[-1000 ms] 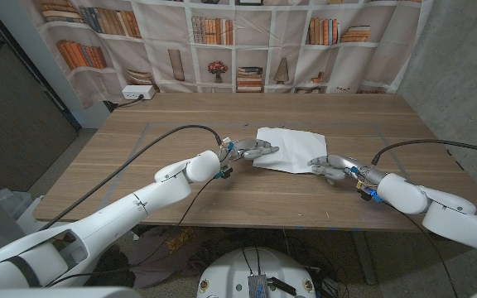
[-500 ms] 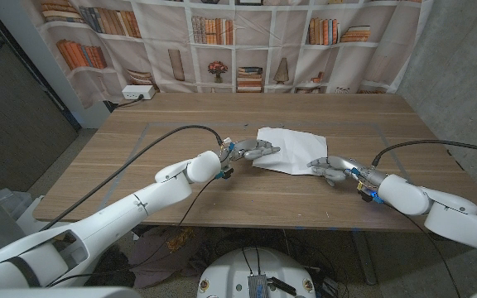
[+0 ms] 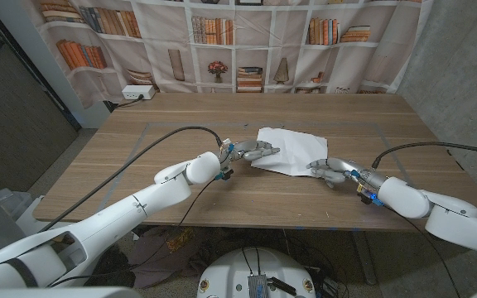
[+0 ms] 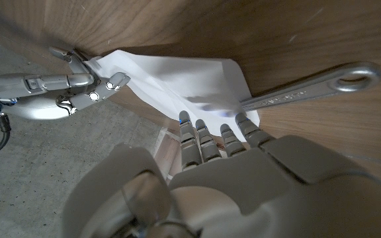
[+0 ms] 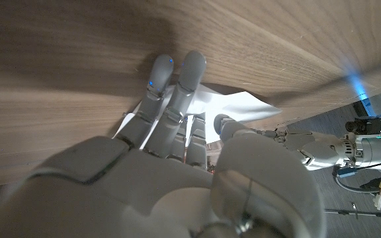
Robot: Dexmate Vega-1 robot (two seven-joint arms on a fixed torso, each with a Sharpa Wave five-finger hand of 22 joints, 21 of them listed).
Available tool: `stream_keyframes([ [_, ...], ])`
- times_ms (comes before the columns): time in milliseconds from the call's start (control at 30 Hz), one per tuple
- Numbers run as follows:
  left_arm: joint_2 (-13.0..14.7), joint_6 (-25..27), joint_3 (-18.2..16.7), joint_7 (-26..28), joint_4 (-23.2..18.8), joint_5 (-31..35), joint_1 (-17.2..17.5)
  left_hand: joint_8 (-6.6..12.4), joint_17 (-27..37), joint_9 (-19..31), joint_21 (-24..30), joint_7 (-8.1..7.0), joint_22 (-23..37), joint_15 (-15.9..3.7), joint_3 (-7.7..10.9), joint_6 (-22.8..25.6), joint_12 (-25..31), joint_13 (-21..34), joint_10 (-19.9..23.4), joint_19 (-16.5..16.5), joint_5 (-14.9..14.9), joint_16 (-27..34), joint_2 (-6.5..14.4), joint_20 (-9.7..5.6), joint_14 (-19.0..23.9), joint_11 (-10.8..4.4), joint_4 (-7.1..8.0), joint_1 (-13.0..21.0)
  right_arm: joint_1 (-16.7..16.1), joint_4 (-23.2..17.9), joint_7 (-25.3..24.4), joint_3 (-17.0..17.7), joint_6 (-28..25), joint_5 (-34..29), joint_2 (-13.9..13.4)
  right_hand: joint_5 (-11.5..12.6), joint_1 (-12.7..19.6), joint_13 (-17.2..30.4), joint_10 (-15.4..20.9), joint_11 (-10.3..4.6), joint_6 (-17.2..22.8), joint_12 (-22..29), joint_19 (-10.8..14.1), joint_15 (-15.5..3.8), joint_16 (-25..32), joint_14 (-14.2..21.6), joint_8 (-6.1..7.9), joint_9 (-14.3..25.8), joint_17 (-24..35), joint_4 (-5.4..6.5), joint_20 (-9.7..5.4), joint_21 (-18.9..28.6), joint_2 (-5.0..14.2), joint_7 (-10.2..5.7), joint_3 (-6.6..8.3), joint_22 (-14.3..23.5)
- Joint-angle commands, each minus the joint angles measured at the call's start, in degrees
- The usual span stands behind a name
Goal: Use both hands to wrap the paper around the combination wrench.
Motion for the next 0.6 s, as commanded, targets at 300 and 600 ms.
stream_keyframes([
  [300,-1.27,-4.07,0.12,-1.53,3.90,-2.29,-1.44,-0.24,0.16,0.07,-0.17,0.10,0.00,-3.66,-0.22,0.12,-0.04,0.06,0.50,0.28,0.29,-0.15,0.12,0.18,0.45,-0.19,-0.06,-0.43,-12.09,-4.12,-10.56,10.99,2.65,4.38,-1.99,-0.75,-1.65,0.18,4.03,-0.73,0.18,1.24,1.19,-2.22,1.65,0.48,0.42,0.35,-0.26,-0.75,-8.89,1.82,-1.86,-1.25,-1.85,-0.72],
  [600,-2.38,-5.64,0.61,-2.47,6.57,-2.65,-3.16,-0.34,0.15,0.07,-0.18,0.20,0.00,-3.59,-0.23,0.14,-0.12,0.06,0.43,0.31,0.33,-0.20,0.10,0.19,0.40,-0.25,-0.09,-0.59,-19.31,-6.60,-13.64,18.78,2.87,4.54,1.09,-0.90,-2.77,0.50,15.43,-1.70,5.58,3.77,3.29,-2.21,3.61,1.45,1.88,0.50,-1.49,-3.01,-9.02,4.04,-1.97,-1.54,-4.10,-2.78],
])
